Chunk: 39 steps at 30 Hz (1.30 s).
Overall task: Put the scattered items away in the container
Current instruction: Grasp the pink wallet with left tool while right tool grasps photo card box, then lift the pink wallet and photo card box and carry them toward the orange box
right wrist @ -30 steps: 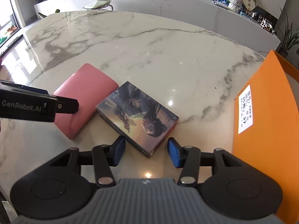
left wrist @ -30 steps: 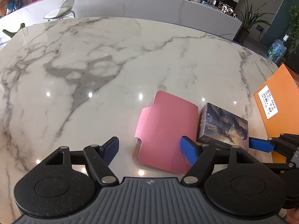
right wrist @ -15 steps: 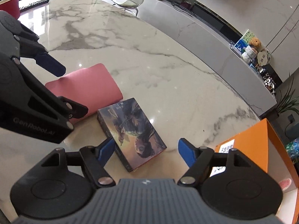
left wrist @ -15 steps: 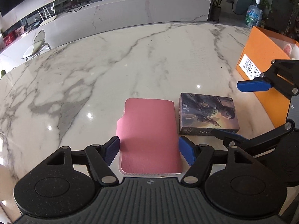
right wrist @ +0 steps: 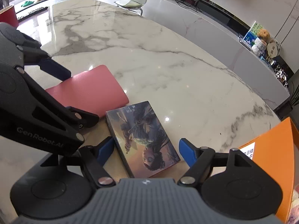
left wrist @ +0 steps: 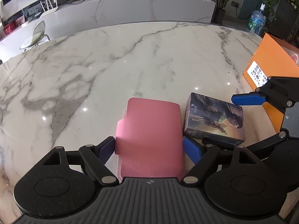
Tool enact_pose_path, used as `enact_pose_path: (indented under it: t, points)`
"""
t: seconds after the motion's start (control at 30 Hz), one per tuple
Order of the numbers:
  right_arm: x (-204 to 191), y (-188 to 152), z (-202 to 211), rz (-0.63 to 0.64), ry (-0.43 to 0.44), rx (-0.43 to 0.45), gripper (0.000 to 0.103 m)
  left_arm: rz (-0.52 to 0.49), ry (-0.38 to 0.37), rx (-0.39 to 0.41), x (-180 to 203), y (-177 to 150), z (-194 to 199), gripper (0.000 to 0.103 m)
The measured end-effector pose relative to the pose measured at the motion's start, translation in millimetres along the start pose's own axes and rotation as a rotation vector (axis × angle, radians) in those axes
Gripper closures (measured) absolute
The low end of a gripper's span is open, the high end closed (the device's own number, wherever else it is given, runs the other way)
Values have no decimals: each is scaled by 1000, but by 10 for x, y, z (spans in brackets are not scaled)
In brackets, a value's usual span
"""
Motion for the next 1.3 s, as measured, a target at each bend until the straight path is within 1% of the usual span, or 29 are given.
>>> enact_pose_path:
  t: [0.1, 0.27, 0.37, 0.53, 0.63, 0.77, 0.9, 1.0, 1.3]
  points:
    - [69, -20, -9, -70, 18, -18, 25, 29, -14, -11, -33, -11, -38, 7]
    - [45, -75, 43, -88, -4, -24, 30, -31, 54, -11, 93, -21, -82, 6]
    - [39, -121, 78, -113, -24, -34, 32, -2, 62, -9, 90, -22, -81, 8]
    - [14, -180, 135, -139, -43, -46, 35, 19, 83, -8, 70, -97, -18, 9]
    - [1, -228, 192, -175, -44, -50, 36, 49, 94, -13, 39, -163, 51, 10]
    - [-30, -278, 282, -224, -19, -55, 37, 68, 90, -19, 61, -256, 178, 10]
    - [-85, -345, 407, -240, -11, -56, 37, 51, 98, -14, 158, -349, 327, 10]
    - [-128, -444, 536, -258, -4, -57, 38, 57, 98, -3, 225, -413, 445, 10]
    - [-167, -677, 959, -290, -37, -7, 39, 7, 84, 50, 532, -540, 778, 10]
Point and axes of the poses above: each gripper's, at about its wrist camera, not at the fingertips, and z roughly against the way its jaws point, x to its right, y to its top, the point moved 1 cm from there along -z, roughly the way its jaws point, and after that the axes turned 1 degree about z, right-handed, at the moved point
